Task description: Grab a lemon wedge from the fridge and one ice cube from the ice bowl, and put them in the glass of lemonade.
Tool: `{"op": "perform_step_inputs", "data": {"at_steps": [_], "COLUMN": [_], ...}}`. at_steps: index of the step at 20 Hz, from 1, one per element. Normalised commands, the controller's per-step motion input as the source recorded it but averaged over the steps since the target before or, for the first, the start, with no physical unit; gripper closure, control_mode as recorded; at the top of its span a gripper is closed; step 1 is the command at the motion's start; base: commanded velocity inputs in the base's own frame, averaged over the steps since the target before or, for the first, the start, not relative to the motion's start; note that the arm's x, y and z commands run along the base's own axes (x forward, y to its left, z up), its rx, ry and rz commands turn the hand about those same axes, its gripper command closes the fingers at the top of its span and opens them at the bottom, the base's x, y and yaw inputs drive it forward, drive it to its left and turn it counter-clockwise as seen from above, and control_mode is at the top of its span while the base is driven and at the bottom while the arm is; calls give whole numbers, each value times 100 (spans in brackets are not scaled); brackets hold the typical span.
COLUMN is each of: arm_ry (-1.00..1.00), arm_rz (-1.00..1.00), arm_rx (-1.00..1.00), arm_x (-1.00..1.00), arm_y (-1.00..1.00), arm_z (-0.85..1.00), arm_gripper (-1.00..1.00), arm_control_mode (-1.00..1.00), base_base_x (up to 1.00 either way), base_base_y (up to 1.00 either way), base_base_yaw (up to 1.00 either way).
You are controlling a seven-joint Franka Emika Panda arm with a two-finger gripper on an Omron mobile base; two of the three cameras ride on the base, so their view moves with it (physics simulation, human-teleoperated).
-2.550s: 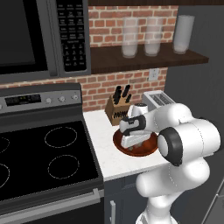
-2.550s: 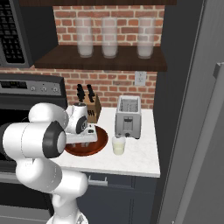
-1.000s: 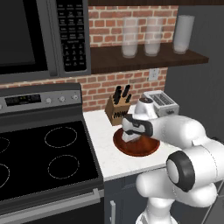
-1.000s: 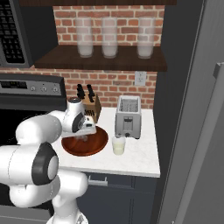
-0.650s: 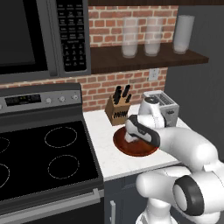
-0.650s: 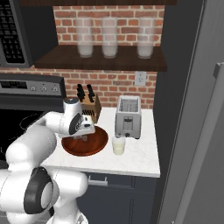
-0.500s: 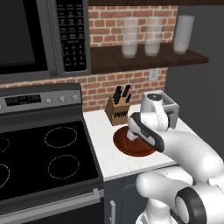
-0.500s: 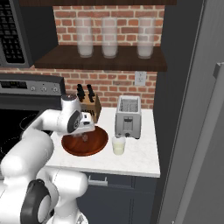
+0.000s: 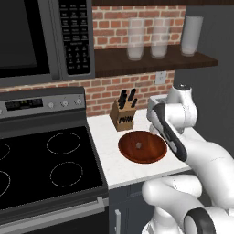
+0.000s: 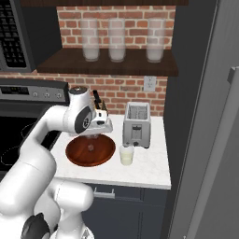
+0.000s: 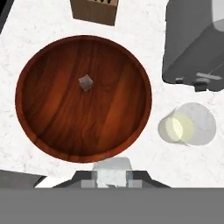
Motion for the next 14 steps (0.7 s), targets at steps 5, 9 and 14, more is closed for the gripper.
{"op": "perform_step_inputs", "data": {"at_steps": [5, 9, 14], "arm_ry": [0, 0, 0], "arm_rz": [-27, -25, -7], "arm_rx": [0, 0, 0], "arm_x": [-15, 0, 6], "arm_y": [-80, -61, -20], "arm_z": [1, 0, -1], "arm_gripper": [100, 100, 100], "arm_control_mode": [-100, -100, -100], "base_base_x": [0, 0, 0], "base_base_y": [0, 0, 0], "base_base_yaw": [0, 0, 0]}}
